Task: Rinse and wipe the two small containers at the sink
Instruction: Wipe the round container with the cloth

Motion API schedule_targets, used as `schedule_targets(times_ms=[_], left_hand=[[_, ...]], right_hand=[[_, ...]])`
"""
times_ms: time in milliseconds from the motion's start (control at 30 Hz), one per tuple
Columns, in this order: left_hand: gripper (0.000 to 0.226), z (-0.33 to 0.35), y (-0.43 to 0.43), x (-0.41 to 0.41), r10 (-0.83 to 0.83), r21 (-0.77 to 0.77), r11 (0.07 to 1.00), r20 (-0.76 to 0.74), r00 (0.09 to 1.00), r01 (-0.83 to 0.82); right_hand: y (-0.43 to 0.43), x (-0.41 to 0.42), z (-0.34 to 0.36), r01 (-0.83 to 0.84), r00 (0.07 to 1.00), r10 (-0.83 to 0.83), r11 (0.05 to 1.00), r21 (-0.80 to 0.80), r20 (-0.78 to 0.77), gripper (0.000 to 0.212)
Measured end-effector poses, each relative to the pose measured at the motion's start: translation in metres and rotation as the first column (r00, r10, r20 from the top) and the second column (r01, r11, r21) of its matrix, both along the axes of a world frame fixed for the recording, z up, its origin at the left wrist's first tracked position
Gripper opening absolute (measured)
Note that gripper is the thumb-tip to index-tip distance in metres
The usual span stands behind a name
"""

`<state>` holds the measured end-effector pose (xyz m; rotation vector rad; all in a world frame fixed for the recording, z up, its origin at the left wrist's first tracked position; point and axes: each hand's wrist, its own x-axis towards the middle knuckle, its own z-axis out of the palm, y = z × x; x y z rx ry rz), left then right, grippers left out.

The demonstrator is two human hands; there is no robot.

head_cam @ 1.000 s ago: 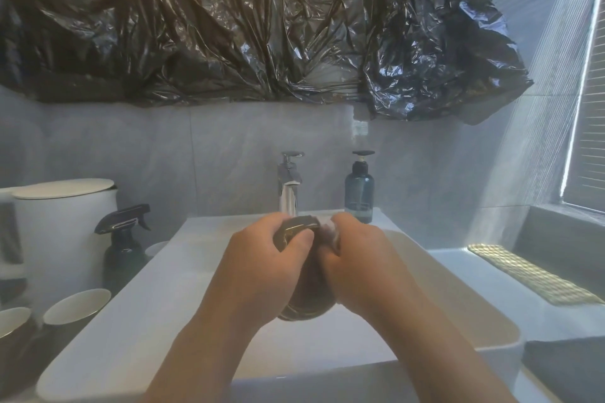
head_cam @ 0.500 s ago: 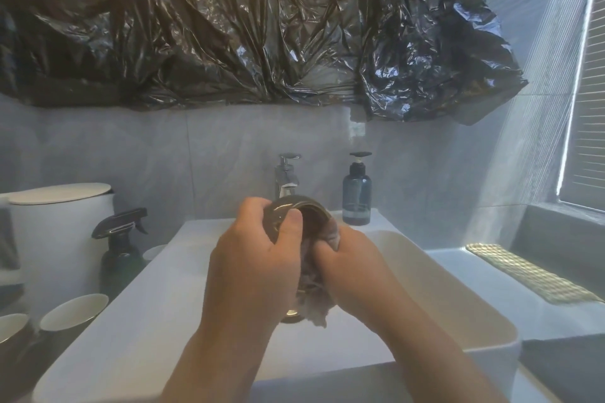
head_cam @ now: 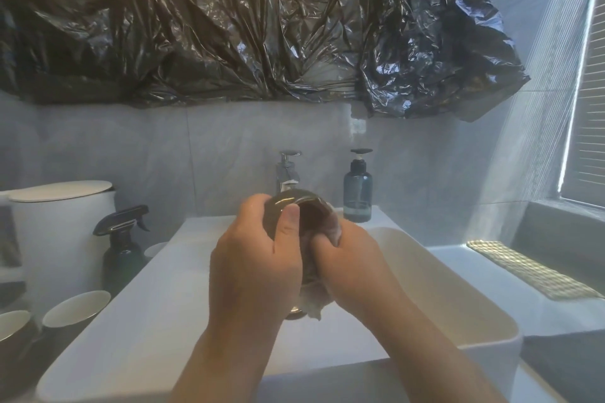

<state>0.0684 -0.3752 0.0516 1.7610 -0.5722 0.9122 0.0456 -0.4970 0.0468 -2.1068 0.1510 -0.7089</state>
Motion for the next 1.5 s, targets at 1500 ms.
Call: schedule_targets(times_ms=[1500], left_hand=[[0.017, 0.002, 0.008, 0.010, -0.186, 0.172, 0.967, -0.040, 0.982, 0.190]], right_hand=[[-0.006, -0.008, 0.005, -0.029, 0.996, 0.040, 0.992, -0.119, 0.085, 0.005]])
